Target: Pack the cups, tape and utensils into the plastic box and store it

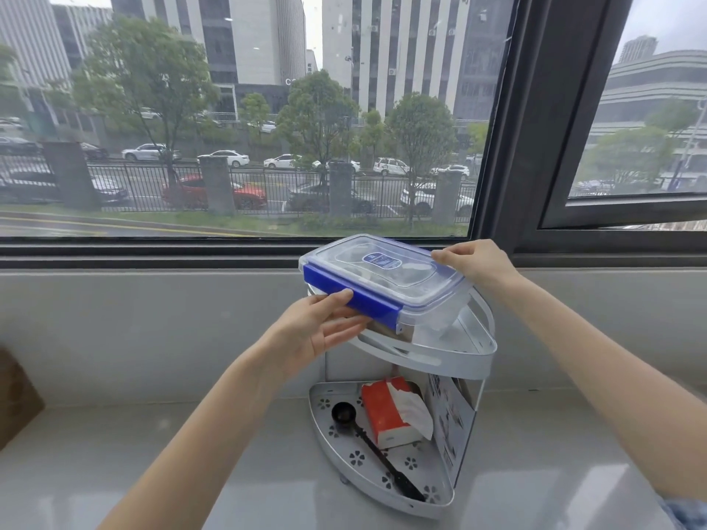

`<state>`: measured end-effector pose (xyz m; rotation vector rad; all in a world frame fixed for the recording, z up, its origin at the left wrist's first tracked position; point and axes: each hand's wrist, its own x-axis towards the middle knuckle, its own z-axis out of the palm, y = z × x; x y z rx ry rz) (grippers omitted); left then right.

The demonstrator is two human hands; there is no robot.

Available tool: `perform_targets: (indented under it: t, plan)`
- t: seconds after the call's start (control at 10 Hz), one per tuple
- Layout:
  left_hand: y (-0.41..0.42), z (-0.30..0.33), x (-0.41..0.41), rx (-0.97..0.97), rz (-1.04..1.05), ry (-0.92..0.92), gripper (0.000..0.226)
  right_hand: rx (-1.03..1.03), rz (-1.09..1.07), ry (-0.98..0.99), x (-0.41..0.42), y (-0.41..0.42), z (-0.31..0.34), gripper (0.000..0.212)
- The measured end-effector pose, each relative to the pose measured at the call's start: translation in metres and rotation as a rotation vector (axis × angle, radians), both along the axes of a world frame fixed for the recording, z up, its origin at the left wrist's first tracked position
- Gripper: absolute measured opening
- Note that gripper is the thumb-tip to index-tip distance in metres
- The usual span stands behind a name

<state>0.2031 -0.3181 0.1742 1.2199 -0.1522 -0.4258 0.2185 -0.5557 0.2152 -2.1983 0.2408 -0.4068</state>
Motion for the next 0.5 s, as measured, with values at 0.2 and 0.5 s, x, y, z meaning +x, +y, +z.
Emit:
perform_targets:
  t: [0.2, 0.5]
  plan:
    - [0.004, 0.004, -0.006, -0.015, -0.028, 0.049, 0.023, -0.151, -0.011, 0.003, -0.005, 0.005, 0.003, 0.031]
    - [0.022, 0.036, -0.022, 0.372, 0.079, -0.092, 0.031, -0.262, 0.009, 0.05, -0.027, 0.014, 0.023, 0.041]
